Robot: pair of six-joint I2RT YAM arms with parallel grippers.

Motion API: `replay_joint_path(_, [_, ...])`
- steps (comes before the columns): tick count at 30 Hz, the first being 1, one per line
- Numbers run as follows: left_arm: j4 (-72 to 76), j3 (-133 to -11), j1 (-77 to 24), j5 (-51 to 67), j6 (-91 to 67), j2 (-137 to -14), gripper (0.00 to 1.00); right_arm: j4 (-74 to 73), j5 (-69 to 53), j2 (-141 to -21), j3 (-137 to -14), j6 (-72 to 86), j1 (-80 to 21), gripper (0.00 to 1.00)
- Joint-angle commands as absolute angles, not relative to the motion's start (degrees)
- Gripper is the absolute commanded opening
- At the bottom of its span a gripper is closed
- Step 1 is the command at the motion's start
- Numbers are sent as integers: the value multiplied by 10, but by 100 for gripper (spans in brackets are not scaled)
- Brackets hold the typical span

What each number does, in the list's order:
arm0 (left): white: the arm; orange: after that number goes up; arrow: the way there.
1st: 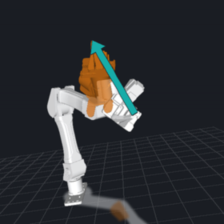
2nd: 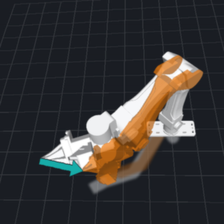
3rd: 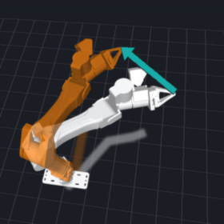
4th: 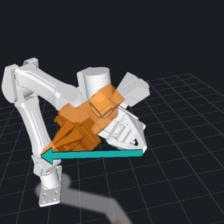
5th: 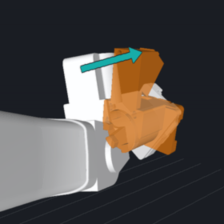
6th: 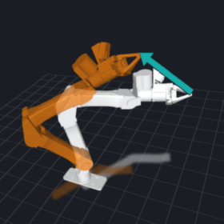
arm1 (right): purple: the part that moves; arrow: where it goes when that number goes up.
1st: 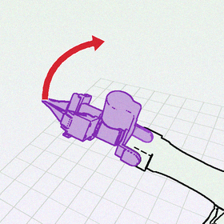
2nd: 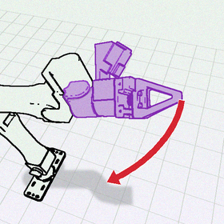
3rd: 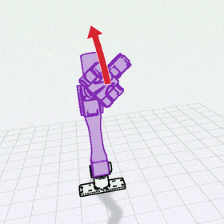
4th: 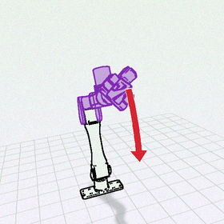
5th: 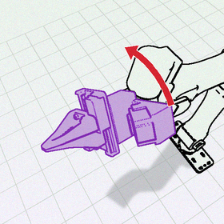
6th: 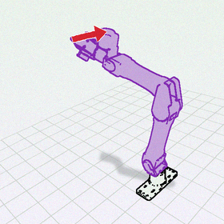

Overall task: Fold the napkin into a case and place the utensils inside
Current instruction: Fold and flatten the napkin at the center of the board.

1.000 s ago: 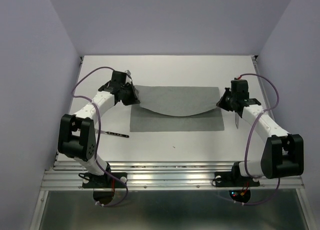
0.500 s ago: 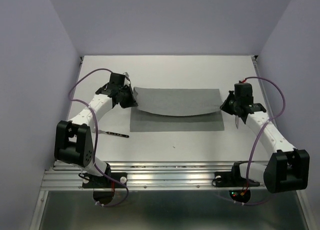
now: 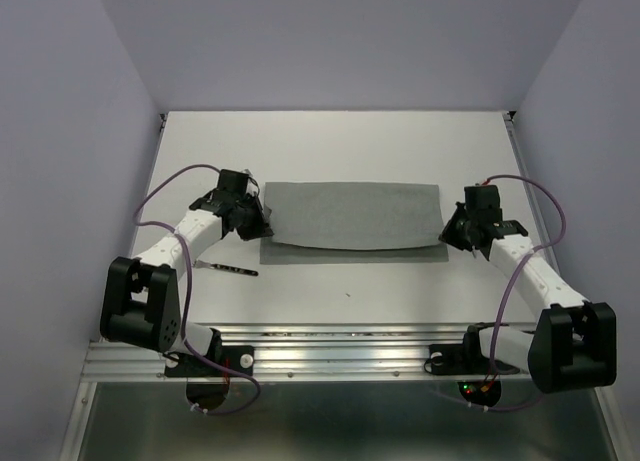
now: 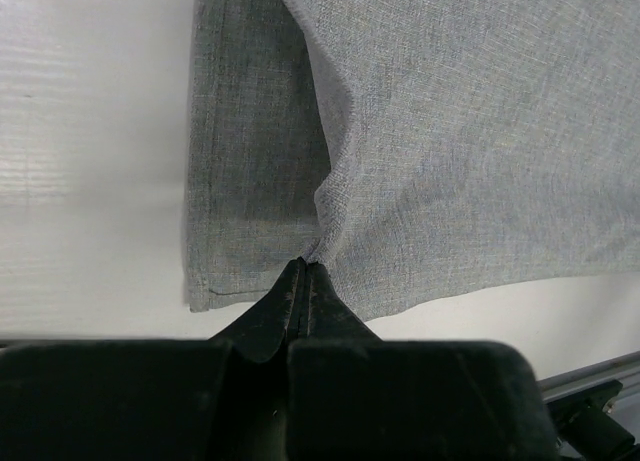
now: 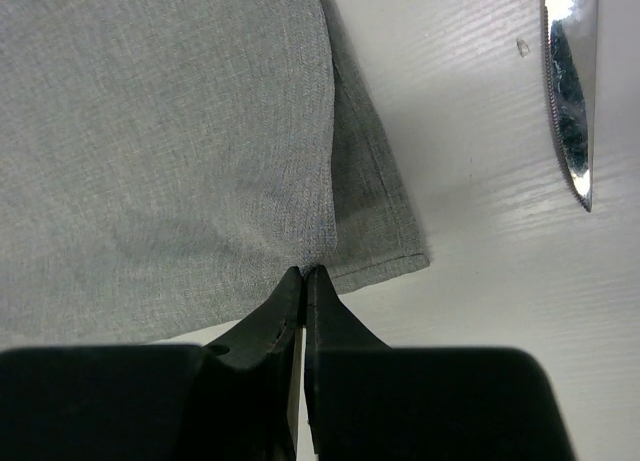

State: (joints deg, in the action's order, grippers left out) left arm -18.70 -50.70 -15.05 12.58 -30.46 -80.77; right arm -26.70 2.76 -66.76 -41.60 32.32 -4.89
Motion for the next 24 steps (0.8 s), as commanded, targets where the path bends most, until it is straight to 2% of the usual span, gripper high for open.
replay_joint_path(1, [-155, -500, -154, 129, -323, -803, 0, -249, 27, -673, -414, 330, -45, 1])
replay_joint_path(15, [-176, -533, -156, 132, -321, -776, 0, -256, 39, -668, -432, 330, -45, 1])
replay_joint_path(24, [-207, -567, -156, 145, -307, -751, 0, -277, 98, -628, -449, 337, -45, 1])
